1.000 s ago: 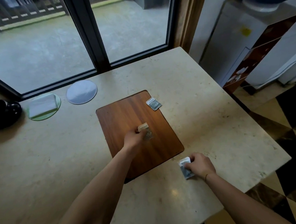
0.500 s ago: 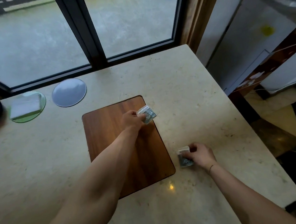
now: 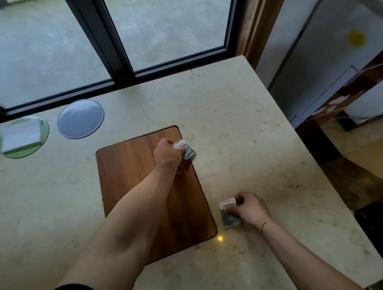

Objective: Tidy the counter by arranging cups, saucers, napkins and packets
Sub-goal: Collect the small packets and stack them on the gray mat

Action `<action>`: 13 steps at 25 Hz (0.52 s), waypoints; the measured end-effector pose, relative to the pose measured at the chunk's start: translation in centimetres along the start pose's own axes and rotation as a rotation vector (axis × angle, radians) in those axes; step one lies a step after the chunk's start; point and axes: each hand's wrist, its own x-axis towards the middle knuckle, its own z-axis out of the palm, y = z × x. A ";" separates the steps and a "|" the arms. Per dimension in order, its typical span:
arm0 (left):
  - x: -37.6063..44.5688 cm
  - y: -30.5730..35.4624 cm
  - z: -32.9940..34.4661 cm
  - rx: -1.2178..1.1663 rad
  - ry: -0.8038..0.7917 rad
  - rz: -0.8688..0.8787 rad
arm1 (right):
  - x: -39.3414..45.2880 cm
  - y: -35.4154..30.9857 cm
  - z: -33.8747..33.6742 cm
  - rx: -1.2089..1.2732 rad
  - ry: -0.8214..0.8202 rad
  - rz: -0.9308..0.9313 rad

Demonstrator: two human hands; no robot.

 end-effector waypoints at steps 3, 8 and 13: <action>-0.5 0.1 0.3 0.063 0.004 0.015 | 0.0 -0.1 0.0 0.003 0.011 0.001; -0.5 0.5 0.6 0.153 0.012 -0.005 | 0.0 0.2 0.2 0.002 0.019 0.003; -0.1 0.2 1.3 0.096 0.001 -0.029 | 0.0 0.2 0.3 0.014 0.023 0.006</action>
